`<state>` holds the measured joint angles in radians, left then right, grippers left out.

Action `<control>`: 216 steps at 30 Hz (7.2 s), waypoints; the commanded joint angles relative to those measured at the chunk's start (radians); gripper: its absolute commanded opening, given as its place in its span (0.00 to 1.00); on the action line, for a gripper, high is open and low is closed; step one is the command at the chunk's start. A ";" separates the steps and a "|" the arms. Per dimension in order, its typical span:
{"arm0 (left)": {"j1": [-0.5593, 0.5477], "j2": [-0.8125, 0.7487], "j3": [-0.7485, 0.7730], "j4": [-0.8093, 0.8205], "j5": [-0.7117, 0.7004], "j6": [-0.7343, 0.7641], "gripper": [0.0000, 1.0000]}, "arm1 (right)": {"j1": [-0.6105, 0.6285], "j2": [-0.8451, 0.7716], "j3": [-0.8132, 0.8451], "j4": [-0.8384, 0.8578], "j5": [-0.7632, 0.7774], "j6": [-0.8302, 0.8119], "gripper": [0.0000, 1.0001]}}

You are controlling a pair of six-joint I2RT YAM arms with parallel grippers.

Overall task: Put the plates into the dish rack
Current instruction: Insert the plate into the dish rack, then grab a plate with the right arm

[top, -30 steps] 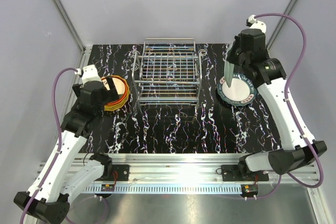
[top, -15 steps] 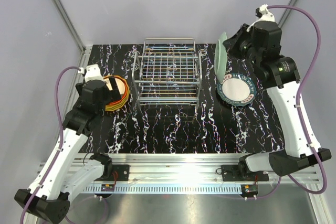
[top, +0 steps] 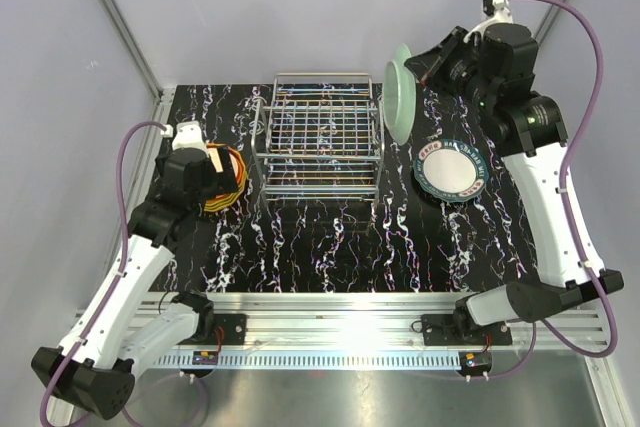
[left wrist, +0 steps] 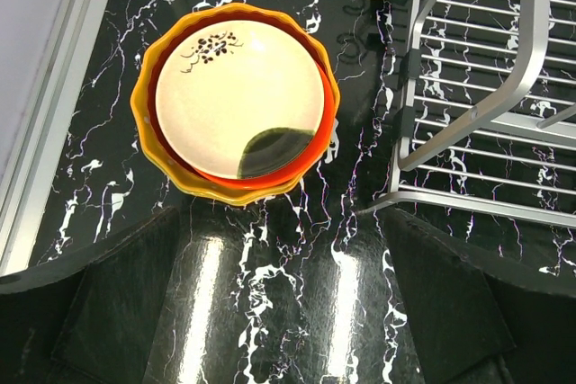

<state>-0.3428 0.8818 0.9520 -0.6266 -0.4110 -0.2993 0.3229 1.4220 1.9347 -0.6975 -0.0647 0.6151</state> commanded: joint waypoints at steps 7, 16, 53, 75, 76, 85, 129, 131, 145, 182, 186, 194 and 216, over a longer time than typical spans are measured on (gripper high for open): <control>-0.002 0.011 0.014 0.054 0.037 0.014 0.99 | 0.068 0.044 0.089 0.273 -0.072 0.129 0.00; -0.002 0.014 0.013 0.057 0.047 0.012 0.99 | 0.171 0.138 0.167 0.302 -0.021 0.161 0.00; -0.004 0.000 0.008 0.059 0.070 0.008 0.99 | 0.423 0.522 0.523 0.371 0.144 0.301 0.00; -0.004 -0.007 0.008 0.061 0.087 0.005 0.99 | 0.484 0.563 0.471 0.380 0.235 0.311 0.00; -0.004 -0.007 0.008 0.061 0.089 0.005 0.99 | 0.484 0.557 0.455 0.382 0.246 0.308 0.00; -0.004 -0.010 0.008 0.064 0.094 0.003 0.99 | 0.510 0.519 0.373 0.406 0.312 0.264 0.00; -0.004 0.005 0.008 0.062 0.110 0.003 0.99 | 0.547 0.377 0.036 0.582 0.348 0.178 0.17; -0.004 0.003 0.010 0.061 0.109 0.003 0.99 | 0.547 0.390 0.038 0.586 0.336 0.186 0.21; -0.004 0.002 0.008 0.061 0.110 0.003 0.99 | 0.548 0.413 0.070 0.576 0.329 0.183 0.34; -0.013 -0.026 0.011 0.056 0.058 0.012 0.99 | 0.273 -0.474 -0.939 0.104 0.750 0.041 0.71; -0.013 -0.027 0.010 0.053 0.044 0.012 0.99 | 0.139 -0.415 -1.005 0.153 0.649 0.026 0.77; -0.015 -0.015 0.010 0.051 0.041 0.014 0.99 | -0.025 -0.069 -0.907 0.268 0.468 -0.061 0.86; -0.019 -0.030 0.011 0.056 0.057 0.014 0.99 | -0.104 0.505 -0.542 0.259 0.396 -0.255 0.83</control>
<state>-0.3573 0.8658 0.9520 -0.6258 -0.3477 -0.2947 0.2192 1.8996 1.3369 -0.4431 0.3492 0.3977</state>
